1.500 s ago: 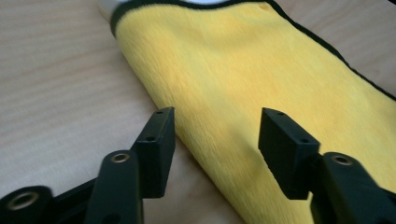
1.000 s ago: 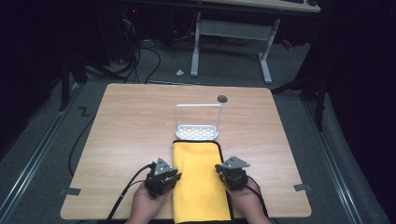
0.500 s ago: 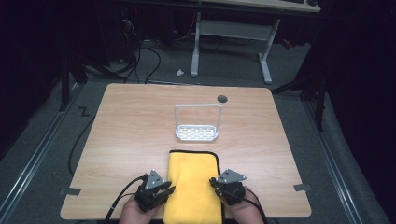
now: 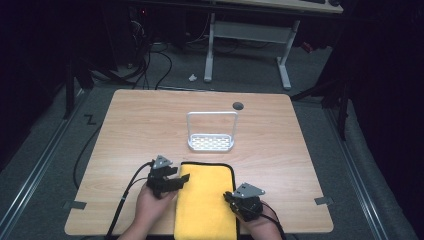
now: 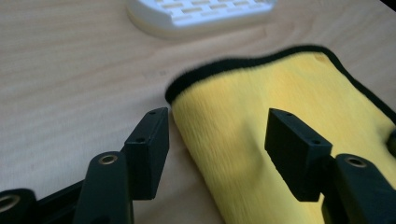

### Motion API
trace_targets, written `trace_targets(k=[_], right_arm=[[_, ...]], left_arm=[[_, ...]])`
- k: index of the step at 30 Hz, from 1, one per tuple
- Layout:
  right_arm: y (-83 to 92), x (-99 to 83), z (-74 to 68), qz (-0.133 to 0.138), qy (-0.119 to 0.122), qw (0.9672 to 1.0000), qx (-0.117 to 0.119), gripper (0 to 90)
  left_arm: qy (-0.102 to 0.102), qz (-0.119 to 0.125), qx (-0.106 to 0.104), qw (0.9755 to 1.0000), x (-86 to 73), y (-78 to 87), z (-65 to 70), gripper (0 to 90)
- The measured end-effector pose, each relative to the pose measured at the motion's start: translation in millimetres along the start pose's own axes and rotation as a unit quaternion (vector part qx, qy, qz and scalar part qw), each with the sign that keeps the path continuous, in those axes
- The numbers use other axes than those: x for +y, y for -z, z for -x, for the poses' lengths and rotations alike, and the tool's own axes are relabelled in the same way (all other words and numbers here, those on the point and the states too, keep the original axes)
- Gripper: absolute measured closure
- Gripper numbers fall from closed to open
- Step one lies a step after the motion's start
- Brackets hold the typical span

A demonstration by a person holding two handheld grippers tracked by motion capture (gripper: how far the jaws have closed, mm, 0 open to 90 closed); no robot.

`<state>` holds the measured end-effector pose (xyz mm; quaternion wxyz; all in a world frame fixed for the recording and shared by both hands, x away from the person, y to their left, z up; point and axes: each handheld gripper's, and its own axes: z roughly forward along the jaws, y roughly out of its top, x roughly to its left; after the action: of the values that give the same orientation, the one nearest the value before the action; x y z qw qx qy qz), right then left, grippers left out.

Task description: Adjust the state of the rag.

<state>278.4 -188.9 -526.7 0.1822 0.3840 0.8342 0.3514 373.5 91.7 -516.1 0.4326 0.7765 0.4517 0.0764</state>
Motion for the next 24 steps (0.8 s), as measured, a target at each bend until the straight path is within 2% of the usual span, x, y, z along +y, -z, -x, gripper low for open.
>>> trace_targets(k=[2,3,5,7,9,12,14,16,20,24], right_arm=[[0.0,-0.2,-0.1,0.001,0.003,1.0000,-0.001,84.9],[-0.1,-0.2,0.0,0.001,0.002,1.0000,-0.001,84.9],[0.0,-0.4,0.2,0.001,0.001,1.0000,0.002,84.8],[0.0,-0.7,0.5,0.002,0.001,1.0000,0.003,84.4],[0.0,-0.8,0.9,0.003,0.002,1.0000,0.003,83.2],[-0.3,-0.5,1.8,0.005,-0.003,1.0000,0.003,78.4],[0.0,0.5,2.7,0.011,-0.011,0.9999,0.003,70.2],[1.1,2.9,5.1,0.023,-0.016,0.9996,-0.001,64.9],[-2.7,16.2,17.7,0.041,-0.028,0.9983,-0.031,57.1],[-18.4,35.1,33.0,0.033,-0.039,0.9977,-0.044,51.2]], left_arm=[[0.016,-0.009,0.015,0.9997,7.5,-9.0,-3.6,42.1],[0.030,-0.017,0.015,0.9993,9.3,-13.1,-5.9,43.8],[0.043,-0.035,0.020,0.9983,9.0,-17.4,-8.9,48.4],[0.038,-0.039,0.018,0.9984,5.5,-16.9,-8.3,53.6],[0.020,-0.038,0.019,0.9989,1.4,-14.3,-7.3,62.8],[0.003,-0.024,0.016,0.9996,-4.7,-12.7,-9.3,71.5],[-0.004,-0.010,0.008,0.9999,-8.7,-12.7,-11.9,75.9],[0.007,0.000,-0.004,1.0000,-11.6,-12.3,-15.0,78.1],[0.007,0.002,-0.005,1.0000,-12.8,-12.0,-14.8,78.6],[0.010,0.004,-0.008,0.9999,-13.4,-11.7,-15.3,78.5]])
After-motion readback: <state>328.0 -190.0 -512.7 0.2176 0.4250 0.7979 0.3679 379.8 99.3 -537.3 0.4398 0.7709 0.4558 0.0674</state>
